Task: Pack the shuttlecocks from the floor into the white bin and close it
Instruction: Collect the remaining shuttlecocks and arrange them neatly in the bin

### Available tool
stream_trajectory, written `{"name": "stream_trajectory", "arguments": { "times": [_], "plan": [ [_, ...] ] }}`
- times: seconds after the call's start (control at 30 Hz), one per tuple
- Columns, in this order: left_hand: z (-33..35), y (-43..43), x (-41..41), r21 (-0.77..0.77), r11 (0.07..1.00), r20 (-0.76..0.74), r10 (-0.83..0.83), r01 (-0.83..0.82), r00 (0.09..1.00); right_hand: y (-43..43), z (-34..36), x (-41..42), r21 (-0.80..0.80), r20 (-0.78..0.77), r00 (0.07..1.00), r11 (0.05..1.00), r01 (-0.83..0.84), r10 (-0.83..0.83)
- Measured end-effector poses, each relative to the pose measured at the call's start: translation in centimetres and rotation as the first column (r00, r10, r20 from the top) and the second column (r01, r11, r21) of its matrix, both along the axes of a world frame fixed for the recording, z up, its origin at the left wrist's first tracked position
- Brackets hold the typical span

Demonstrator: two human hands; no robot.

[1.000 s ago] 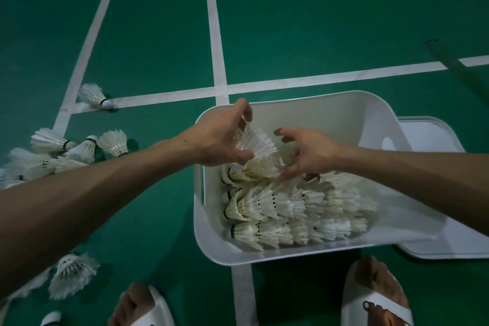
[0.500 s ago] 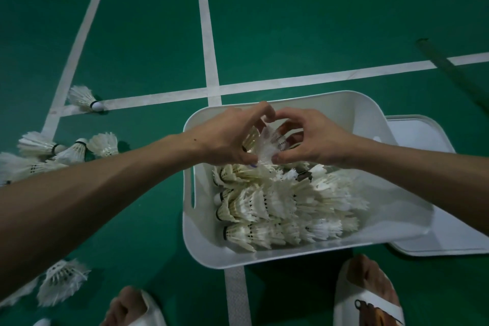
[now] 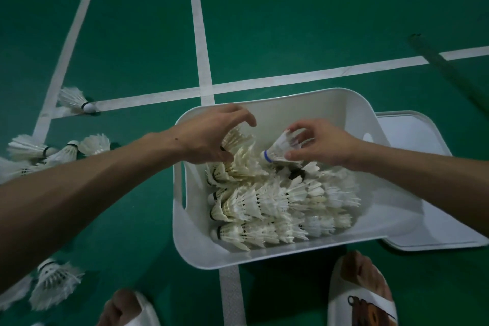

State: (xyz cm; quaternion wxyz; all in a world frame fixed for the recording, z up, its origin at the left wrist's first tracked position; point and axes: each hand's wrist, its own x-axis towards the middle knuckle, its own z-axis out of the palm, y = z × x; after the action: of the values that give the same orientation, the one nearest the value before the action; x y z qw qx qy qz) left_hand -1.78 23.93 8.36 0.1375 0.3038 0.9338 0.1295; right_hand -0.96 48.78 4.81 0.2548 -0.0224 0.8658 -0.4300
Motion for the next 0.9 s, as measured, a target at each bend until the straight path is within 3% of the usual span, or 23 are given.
{"name": "stream_trajectory", "arguments": {
  "times": [0.23, 0.5, 0.77, 0.9],
  "plan": [
    [-0.3, -0.3, 0.0, -0.040, 0.996, 0.069, -0.076, 0.079, 0.995, -2.9, -2.1, 0.3, 0.020, 0.024, 0.997, 0.997, -0.072, 0.072],
    [0.2, -0.2, 0.5, -0.020, 0.995, 0.166, -0.094, 0.099, 0.982, -3.5, -2.3, -0.2, -0.007, 0.048, 0.998, 0.999, -0.039, 0.040],
    [1.1, 0.1, 0.2, 0.080, 0.989, 0.146, 0.108, -0.121, 0.983, -2.4, -1.4, -0.1, 0.030, 0.069, 0.989, 0.990, -0.135, 0.133],
    [1.0, 0.4, 0.1, 0.080, 0.989, 0.122, 0.118, -0.128, 0.986, -1.6, 0.7, -0.5, 0.010, -0.008, 0.994, 0.994, -0.110, 0.110]
  ]
}}
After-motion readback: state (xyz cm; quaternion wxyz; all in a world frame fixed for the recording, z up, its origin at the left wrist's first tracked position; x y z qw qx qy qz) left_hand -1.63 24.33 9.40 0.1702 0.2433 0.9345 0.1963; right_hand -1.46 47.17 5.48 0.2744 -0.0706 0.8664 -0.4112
